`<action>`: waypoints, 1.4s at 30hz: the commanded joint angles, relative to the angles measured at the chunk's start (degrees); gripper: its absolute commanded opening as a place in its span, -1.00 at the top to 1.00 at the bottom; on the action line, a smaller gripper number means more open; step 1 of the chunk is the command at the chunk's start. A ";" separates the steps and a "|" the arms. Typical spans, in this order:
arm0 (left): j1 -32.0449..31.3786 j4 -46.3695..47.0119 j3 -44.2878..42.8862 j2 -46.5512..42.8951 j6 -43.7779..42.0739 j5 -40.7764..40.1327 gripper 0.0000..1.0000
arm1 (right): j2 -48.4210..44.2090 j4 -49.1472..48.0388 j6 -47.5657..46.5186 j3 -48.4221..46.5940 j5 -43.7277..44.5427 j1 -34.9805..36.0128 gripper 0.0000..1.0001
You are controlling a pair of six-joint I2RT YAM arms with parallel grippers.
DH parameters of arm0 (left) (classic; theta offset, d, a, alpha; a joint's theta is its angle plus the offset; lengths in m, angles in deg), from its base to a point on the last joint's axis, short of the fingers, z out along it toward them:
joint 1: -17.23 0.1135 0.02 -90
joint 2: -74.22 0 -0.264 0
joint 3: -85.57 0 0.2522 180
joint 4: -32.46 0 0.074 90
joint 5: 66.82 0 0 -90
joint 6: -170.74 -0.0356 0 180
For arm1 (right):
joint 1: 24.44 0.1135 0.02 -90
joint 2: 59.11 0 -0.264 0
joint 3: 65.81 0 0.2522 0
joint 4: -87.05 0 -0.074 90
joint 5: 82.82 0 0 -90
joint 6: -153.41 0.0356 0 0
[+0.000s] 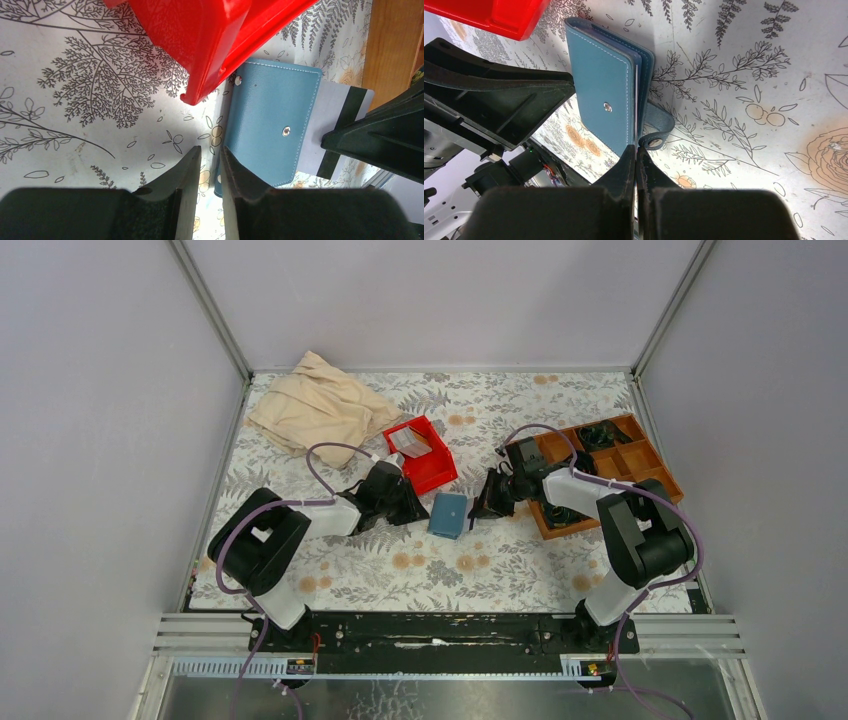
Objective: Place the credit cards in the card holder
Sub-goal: Open the card holder at the center of the board.
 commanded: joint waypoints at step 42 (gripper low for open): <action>-0.63 -11.50 3.98 6.04 -3.15 -1.20 0.42 | 2.36 -0.87 1.13 -3.18 0.49 1.98 1.00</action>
